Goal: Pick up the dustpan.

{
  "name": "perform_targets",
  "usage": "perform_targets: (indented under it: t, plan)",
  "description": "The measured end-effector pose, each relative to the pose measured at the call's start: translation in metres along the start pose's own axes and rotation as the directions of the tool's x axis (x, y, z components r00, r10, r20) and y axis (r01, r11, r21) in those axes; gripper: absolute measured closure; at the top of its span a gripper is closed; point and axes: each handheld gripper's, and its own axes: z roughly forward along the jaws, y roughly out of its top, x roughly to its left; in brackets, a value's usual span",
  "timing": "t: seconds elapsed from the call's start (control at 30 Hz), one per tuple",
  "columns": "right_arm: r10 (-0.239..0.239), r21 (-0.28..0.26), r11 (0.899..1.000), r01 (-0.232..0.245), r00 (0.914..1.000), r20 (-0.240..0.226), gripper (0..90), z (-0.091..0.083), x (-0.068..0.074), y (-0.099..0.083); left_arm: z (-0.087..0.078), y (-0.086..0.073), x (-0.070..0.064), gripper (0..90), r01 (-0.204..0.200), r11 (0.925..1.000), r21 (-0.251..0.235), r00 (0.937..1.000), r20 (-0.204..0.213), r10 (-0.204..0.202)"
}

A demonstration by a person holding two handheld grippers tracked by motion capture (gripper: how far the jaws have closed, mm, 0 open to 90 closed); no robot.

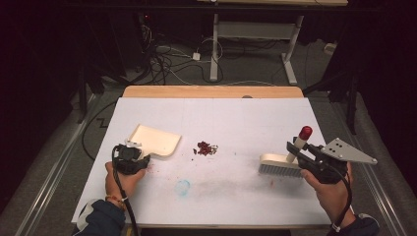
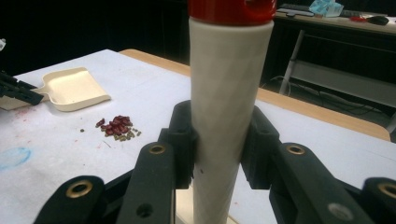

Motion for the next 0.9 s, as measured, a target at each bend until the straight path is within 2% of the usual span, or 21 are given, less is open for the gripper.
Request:
perform_targets:
  t: [0.1,0.2,0.23,0.5,0.6,0.83,0.9]
  plan:
    - [0.007,-0.001,1.0,-0.007,1.0,0.001,69.9,0.001,0.0,0.0,-0.006,0.0,0.001,64.0,-0.014,0.9998,-0.017,0.9998,-0.013,0.013]
    - [0.007,-0.003,1.0,-0.007,1.0,-0.001,69.8,0.003,-0.001,0.001,-0.011,0.0,0.001,64.1,-0.023,0.9992,-0.032,0.9997,-0.004,0.023]
    - [0.007,0.0,1.0,-0.007,1.0,0.001,69.8,0.004,-0.001,0.001,-0.015,0.0,0.001,64.1,-0.033,0.9988,-0.035,0.9993,-0.015,0.033]
    - [0.008,0.009,1.0,-0.008,0.9999,-0.013,69.8,0.012,0.001,0.001,-0.029,0.0,0.01,64.3,-0.026,0.9971,-0.071,0.9993,-0.027,0.024]
    - [0.003,0.009,1.0,-0.003,1.0,-0.007,69.8,0.014,-0.001,0.001,-0.035,0.0,0.01,64.3,-0.056,0.9951,-0.081,0.9979,-0.039,0.053]
    - [-0.003,0.008,1.0,0.003,1.0,-0.003,69.8,0.02,-0.001,0.002,-0.053,-0.005,0.01,64.3,-0.058,0.9912,-0.119,0.9983,-0.018,0.056]
    - [0.002,-0.001,1.0,-0.002,1.0,-0.001,69.8,0.023,0.001,0.005,-0.061,-0.008,0.009,64.2,-0.069,0.9894,-0.128,0.9976,-0.006,0.069]
